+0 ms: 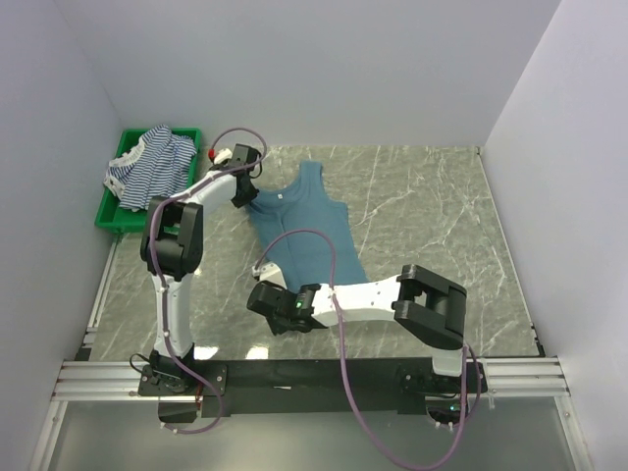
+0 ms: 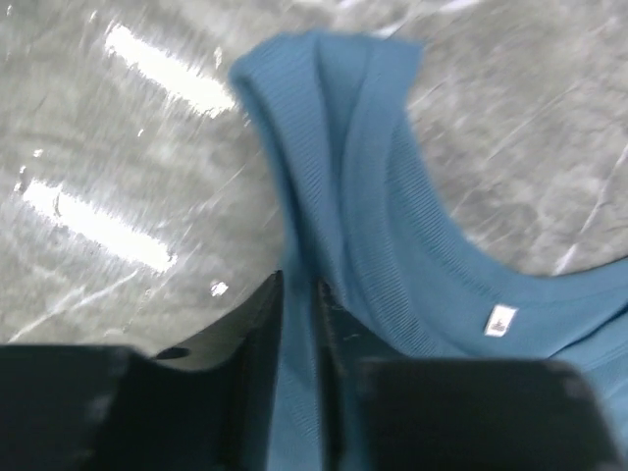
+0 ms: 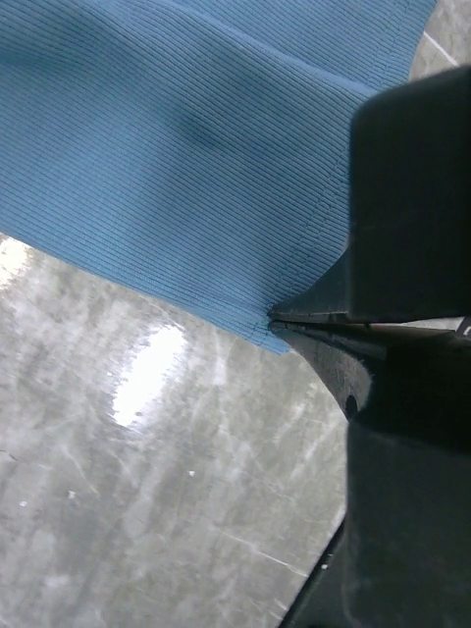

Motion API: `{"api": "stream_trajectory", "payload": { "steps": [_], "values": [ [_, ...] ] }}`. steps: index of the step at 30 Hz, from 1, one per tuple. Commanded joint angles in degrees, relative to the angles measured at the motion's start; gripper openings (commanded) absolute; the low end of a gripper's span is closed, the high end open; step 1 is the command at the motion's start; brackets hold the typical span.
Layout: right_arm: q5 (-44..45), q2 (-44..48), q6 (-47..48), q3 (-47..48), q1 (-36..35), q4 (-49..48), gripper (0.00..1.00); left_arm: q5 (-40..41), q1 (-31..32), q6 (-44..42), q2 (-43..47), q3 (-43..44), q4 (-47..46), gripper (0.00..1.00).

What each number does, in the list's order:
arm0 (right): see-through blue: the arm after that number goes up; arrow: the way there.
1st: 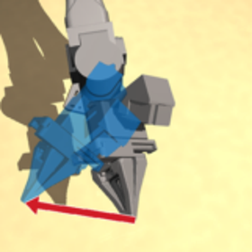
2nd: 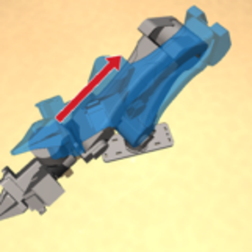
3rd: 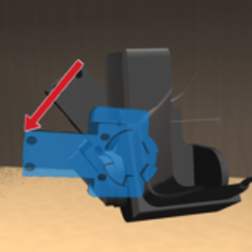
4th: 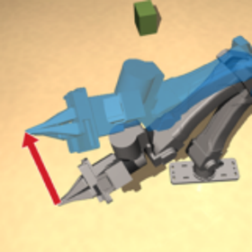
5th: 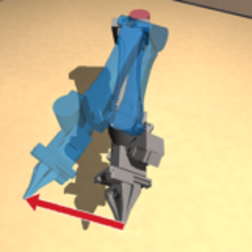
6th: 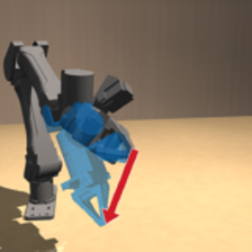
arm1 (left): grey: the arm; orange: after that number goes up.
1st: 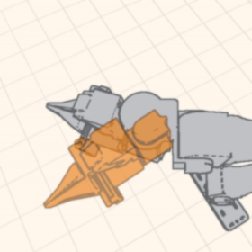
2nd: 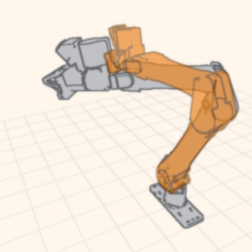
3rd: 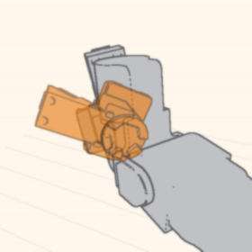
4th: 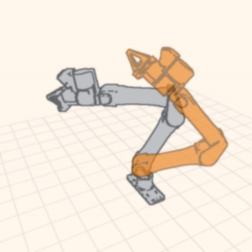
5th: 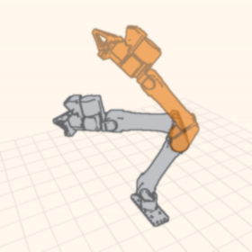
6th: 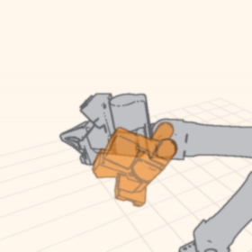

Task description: Fold and stack the tank tops

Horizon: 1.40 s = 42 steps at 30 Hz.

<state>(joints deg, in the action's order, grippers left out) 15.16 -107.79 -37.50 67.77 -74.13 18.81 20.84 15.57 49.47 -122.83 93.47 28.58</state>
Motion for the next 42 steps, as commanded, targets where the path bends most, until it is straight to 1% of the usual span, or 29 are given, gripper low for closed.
{"api": "stream_trajectory", "payload": {
  "steps": [1, 3, 5, 6, 9, 10, 11, 12, 15, 17, 18, 21, 23, 25, 29, 35, 37, 42],
  "values": [
    [-2.6, 2.9, 1.4, -2.2, -0.8, -1.6, 0.02, 2.2, -0.1, -1.8, -1.3, 4.2, 0.6, 0.23],
    [-3.8, 3.3, 1.5, -3.0, -0.9, -2.1, 0.01, 2.4, -0.1, -2.3, -2.2, 6.2, 1.4, 0.15],
    [-4.1, 3.8, 1.5, -3.6, -1.3, -2.4, 0.00, 2.6, -0.1, -3.2, -2.7, 7.6, 1.5, 0.12],
    [-4.4, 4.1, 1.4, -3.9, -1.4, -2.5, 0.00, 2.6, -0.1, -3.4, -2.9, 8.0, 1.6, 0.07],
    [-4.6, 4.7, 0.8, -4.5, -1.4, -2.5, 0.00, 2.8, -0.3, -3.9, -3.0, 9.3, 2.4, 0.02],
    [-4.3, 4.6, 0.8, -4.7, -1.4, -2.4, 0.00, 2.8, -0.3, -3.9, -2.8, 9.4, 2.5, 0.03],
    [-4.2, 4.5, 0.6, -4.7, -1.4, -2.1, 0.00, 3.6, -0.3, -3.7, -1.5, 8.7, 2.4, 0.08],
    [-4.3, 4.3, 0.5, -4.7, -1.4, -2.1, 0.00, 4.0, -0.4, -3.3, -0.5, 8.0, 2.0, 0.21],
    [-4.5, 3.9, 0.1, -4.9, -1.4, -2.4, 0.00, 4.8, -1.9, -1.8, 3.3, 5.0, 1.7, 0.42],
    [-5.0, 3.7, -0.1, -5.2, -1.4, -2.7, 0.00, 3.5, -4.4, -0.8, 5.0, 3.2, 1.5, 0.44],
    [-5.0, 3.7, -0.2, -5.4, -1.4, -2.7, 0.00, 2.5, -5.1, -0.7, 5.1, 2.9, 1.5, 0.48],
    [-5.0, 3.8, -0.3, -5.5, -1.5, -2.8, 0.00, 0.5, -7.1, -0.7, 6.1, 1.4, 1.0, 0.53],
    [-4.8, 3.6, -0.2, -5.4, -1.4, -2.7, 0.00, -0.5, -7.7, -0.8, 7.9, -1.2, -1.4, 0.56],
    [-4.8, 3.3, -0.2, -5.1, -1.4, -2.5, 0.00, -2.0, -8.4, -0.6, 8.3, -2.4, -2.6, 0.57],
    [-4.7, 3.4, -0.3, -5.0, -1.4, -2.6, 0.00, -6.1, -9.3, -1.4, 6.7, -2.3, -4.8, 0.57],
    [-4.4, 3.4, -0.2, -4.7, -1.4, -2.3, 0.00, -12.7, -9.9, -2.5, 6.2, -5.3, -14.1, 0.61],
    [-4.4, 3.2, -0.2, -4.7, -1.4, -2.3, 0.00, -12.7, -9.9, -2.6, 5.3, -4.0, -13.6, 0.62],
    [-4.3, 3.4, -0.4, -5.3, -1.4, -2.4, 0.00, -11.8, -10.3, -3.0, 3.5, -2.7, -12.2, 0.60]
  ]
}}
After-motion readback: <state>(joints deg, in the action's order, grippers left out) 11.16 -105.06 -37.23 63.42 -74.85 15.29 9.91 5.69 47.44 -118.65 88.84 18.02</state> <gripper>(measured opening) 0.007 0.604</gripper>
